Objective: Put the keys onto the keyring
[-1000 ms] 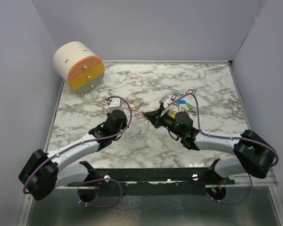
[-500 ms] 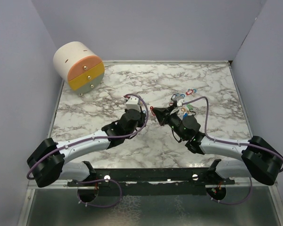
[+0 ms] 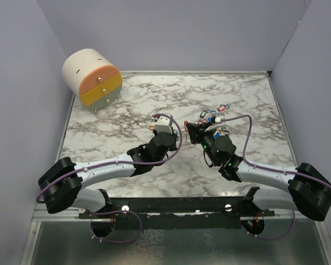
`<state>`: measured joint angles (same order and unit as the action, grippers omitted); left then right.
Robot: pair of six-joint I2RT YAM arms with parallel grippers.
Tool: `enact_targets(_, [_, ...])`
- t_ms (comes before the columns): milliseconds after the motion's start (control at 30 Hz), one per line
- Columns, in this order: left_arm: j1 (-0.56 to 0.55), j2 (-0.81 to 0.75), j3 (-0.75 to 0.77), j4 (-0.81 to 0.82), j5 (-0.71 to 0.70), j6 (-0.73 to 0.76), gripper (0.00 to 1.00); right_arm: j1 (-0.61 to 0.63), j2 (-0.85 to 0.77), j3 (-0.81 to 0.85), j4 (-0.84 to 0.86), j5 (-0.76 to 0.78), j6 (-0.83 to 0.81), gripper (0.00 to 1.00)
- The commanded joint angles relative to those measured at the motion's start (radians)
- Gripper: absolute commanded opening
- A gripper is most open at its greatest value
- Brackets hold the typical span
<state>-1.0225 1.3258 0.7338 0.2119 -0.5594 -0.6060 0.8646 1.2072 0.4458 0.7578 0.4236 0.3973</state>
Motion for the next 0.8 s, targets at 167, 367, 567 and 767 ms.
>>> enact_targets(167, [-0.044,0.013,0.04,0.076,-0.103,0.032,0.0,0.002,0.032,0.019,-0.014,0.066,0.038,0.01])
enact_targets(367, [-0.059,0.02,0.038,0.094,-0.117,0.035,0.0,0.002,0.04,0.019,-0.009,0.092,0.046,0.01])
enact_targets(567, [-0.075,0.033,0.042,0.112,-0.139,0.041,0.0,0.002,0.046,0.023,-0.004,0.099,0.053,0.01])
enact_targets(767, [-0.092,0.048,0.05,0.14,-0.164,0.057,0.0,0.002,0.058,0.029,-0.001,0.106,0.063,0.01])
